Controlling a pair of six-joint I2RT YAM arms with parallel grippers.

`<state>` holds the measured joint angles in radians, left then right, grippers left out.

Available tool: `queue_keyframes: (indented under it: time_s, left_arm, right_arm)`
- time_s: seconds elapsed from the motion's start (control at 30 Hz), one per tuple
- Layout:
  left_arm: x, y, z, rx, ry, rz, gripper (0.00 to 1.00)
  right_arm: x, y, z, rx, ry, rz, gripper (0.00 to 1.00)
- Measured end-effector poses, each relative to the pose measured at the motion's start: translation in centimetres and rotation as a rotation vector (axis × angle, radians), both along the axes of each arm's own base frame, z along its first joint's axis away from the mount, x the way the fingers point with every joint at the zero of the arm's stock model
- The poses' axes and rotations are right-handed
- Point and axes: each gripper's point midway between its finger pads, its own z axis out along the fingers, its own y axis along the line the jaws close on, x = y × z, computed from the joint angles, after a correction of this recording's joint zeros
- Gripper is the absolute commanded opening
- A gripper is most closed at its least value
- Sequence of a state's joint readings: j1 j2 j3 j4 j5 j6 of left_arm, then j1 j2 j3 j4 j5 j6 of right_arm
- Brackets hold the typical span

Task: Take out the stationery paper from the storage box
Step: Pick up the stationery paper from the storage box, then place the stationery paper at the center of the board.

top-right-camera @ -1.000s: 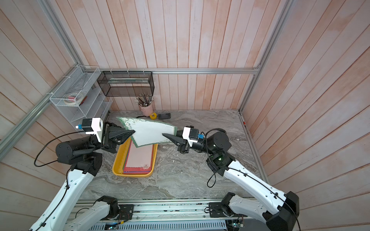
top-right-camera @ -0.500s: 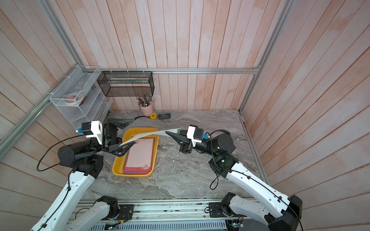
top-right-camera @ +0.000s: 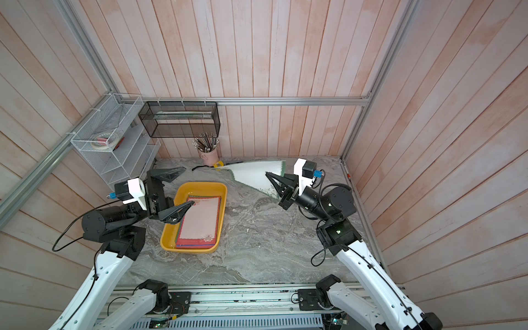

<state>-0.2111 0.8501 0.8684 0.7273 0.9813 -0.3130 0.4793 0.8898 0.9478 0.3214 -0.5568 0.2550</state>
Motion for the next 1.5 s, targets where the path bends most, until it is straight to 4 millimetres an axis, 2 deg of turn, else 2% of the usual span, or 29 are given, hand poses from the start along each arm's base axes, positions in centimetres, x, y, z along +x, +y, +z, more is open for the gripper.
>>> queue_keyframes:
  time_s: [0.2,0.3,0.47,0.6,0.77,1.03,1.3,1.5]
  left_arm:
    - [2.7,-0.6,-1.4,0.027,0.097,0.008,0.96]
    - [4.2,-1.0,-2.1,0.037,0.154,0.007,0.96]
    - [6.0,-1.7,-3.4,0.052,0.239,-0.001,0.96]
    - [6.8,-2.3,-4.3,0.069,0.287,-0.003,0.95]
    - [7.5,-2.9,-4.6,0.079,0.313,0.009,0.94]
    - [8.7,-4.0,-5.8,0.102,0.37,0.024,0.93]
    - [8.6,-4.7,-6.5,0.126,0.374,0.033,0.93]
    - [8.6,-5.0,-6.9,0.139,0.376,0.042,0.92]
  right_arm:
    - [4.0,-2.6,-4.7,-0.047,0.3,-0.121,0.0]
    - [5.8,-4.0,-7.7,-0.069,0.459,-0.18,0.0]
    - [8.6,-6.6,-14.1,-0.093,0.752,-0.261,0.0]
    - [9.5,-7.8,-18.5,-0.087,0.933,-0.267,0.0]
    - [9.3,-7.4,-22.9,-0.095,1.106,-0.214,0.0]
    - [9.2,-6.1,-27.1,-0.067,1.273,-0.117,0.0]
    - [9.7,-5.2,-30.3,-0.049,1.377,-0.067,0.0]
    - [9.3,-4.0,-33.4,-0.092,1.467,-0.034,0.0]
